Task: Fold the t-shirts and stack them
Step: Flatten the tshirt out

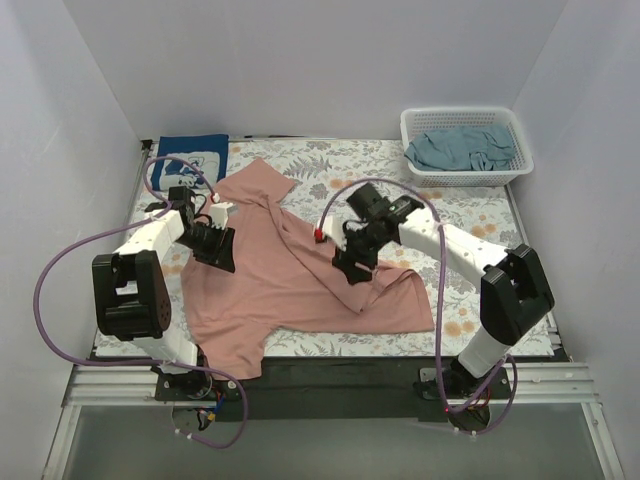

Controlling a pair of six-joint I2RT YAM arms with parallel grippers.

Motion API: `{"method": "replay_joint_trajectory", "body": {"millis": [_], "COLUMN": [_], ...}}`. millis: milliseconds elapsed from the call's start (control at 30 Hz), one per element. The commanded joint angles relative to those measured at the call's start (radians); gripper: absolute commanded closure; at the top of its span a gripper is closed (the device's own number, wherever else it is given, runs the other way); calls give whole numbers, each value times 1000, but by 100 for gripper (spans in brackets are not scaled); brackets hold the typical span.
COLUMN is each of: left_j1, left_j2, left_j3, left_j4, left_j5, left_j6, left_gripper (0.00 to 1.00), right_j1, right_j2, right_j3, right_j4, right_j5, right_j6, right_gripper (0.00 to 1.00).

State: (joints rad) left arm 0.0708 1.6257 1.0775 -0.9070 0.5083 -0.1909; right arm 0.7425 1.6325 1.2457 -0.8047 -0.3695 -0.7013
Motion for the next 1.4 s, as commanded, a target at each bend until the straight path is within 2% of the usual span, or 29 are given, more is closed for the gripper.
{"method": "replay_joint_trajectory", "body": {"millis": [0,100,233,533,800,967,1000,1100,1233,1367], "left_j1": [7,12,12,15,17,17,17,15,18,23], "left_j2": [-27,-20,3,103,149,140,137,137,155,169], "left_j3": [15,35,81,237,275,262,256,237,205,190], "left_j4": [13,16,14,33,30,33,31,43,77,89], "left_j5": [32,52,72,75,90,81,78,59,4,-5], "left_j6": [-10,-22,-35,-77,-88,-81,-81,-84,-111,-119], "left_gripper": [61,61,61,59,58,58,58,58,59,59], "right_j1": [-155,-186,-186,-186,-184,-180,-178,-180,-183,-262], "right_j2": [45,110,161,191,194,205,204,194,165,176], "right_j3": [159,178,149,106,77,70,70,86,144,277], "right_j4": [32,24,21,-2,-16,-19,-21,-30,-36,-24], "right_j5": [-141,-118,-98,-66,-52,-51,-49,-42,74,194], "right_j6": [154,198,189,142,108,94,92,80,42,-15], "right_gripper": [36,46,52,47,48,66,77,99,99,99]}}
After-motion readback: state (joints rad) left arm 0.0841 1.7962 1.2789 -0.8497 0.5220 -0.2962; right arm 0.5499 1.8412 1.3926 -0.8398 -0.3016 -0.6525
